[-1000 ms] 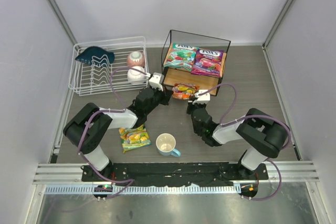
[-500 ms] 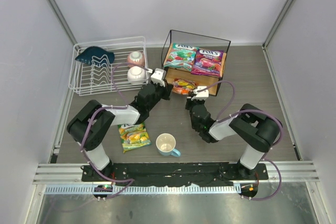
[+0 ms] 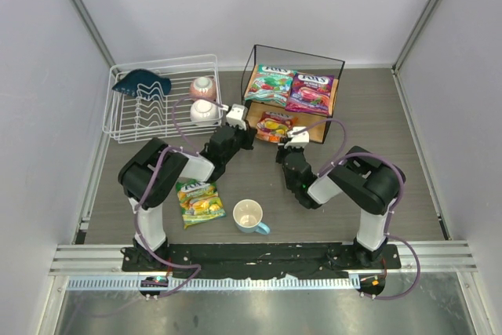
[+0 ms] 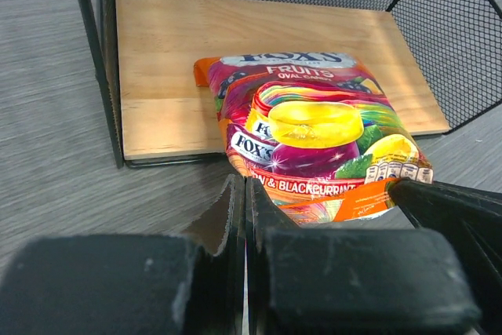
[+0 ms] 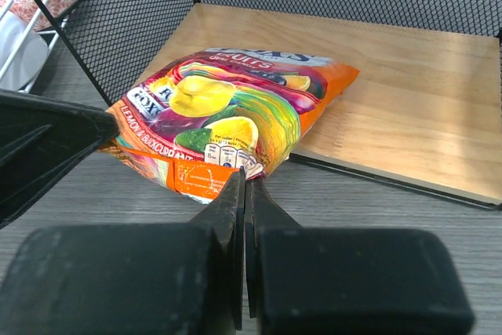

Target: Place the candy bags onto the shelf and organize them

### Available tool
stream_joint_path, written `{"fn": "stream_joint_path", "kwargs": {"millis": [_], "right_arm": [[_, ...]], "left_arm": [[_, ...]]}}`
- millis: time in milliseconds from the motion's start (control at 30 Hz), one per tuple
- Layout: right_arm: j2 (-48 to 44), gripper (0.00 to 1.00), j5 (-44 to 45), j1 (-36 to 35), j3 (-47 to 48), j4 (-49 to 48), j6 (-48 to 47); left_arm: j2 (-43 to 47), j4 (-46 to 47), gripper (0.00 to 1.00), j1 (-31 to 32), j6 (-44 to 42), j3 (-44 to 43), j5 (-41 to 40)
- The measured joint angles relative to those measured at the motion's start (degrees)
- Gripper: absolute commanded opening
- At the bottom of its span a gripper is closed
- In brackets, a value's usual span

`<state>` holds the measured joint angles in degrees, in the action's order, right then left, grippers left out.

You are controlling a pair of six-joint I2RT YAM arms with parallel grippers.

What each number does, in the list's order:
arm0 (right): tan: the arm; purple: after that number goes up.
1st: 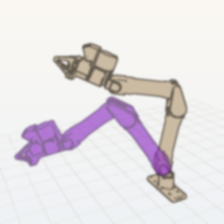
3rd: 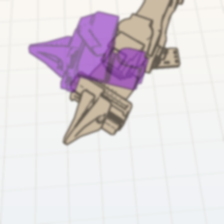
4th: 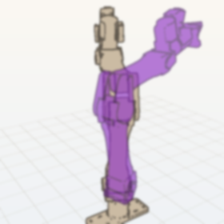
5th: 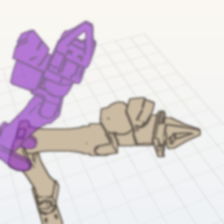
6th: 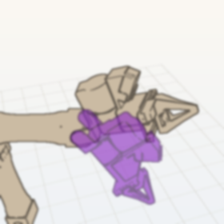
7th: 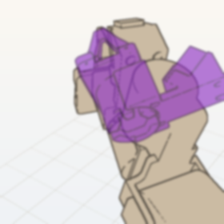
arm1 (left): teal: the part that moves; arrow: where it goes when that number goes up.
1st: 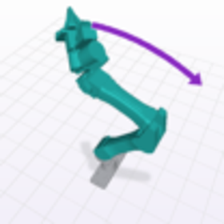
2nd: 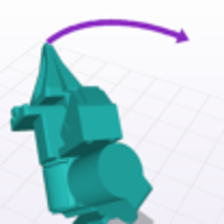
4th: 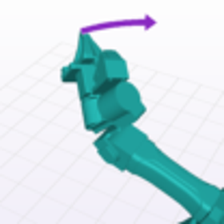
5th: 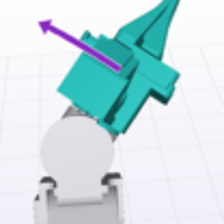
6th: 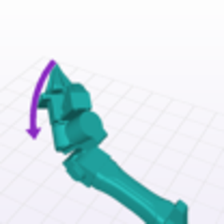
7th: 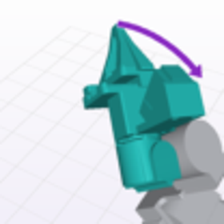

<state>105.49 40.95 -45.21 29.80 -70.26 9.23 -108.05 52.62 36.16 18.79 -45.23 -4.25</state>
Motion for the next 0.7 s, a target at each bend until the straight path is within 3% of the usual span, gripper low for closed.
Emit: {"fn": "stream_joint_path", "kwargs": {"millis": [700], "right_arm": [[1.92, 0.01, -7.65, 3.87, 9.11, 11.63, 7.98]], "left_arm": [[-4.48, -0.68, 0.00, -4.98, 4.85, -5.49, 2.58]]}}
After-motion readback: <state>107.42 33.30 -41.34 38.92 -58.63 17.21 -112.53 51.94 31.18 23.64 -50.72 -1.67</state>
